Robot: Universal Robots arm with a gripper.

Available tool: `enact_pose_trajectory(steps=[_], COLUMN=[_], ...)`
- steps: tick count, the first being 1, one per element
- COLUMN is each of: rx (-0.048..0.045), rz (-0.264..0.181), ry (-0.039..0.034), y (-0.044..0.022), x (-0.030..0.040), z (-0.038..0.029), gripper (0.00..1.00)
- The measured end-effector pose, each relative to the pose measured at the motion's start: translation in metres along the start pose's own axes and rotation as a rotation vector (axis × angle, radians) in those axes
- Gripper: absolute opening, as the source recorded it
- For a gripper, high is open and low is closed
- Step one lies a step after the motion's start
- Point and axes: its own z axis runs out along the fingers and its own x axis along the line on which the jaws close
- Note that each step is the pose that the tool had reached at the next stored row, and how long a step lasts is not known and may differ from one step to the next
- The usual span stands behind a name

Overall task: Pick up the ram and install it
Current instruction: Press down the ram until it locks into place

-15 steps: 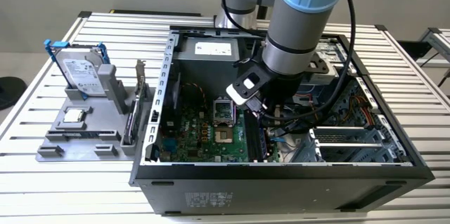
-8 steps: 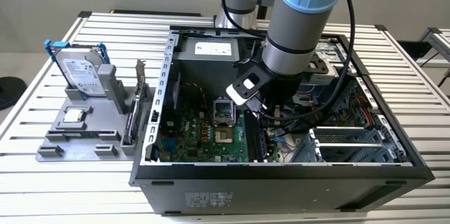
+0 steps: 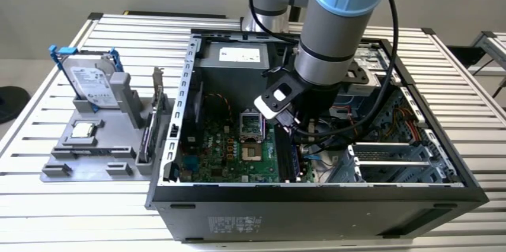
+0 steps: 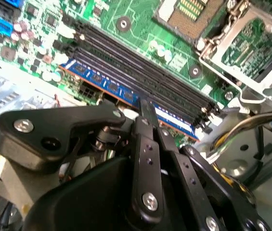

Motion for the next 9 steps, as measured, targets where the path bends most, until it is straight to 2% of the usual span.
enact_pose_trajectory(steps=[9], rx=[-0.0001], rz=[0.000], ry=[0.0005], y=[0.0000], x=[0.0000], z=[0.0005], gripper=[0.00])
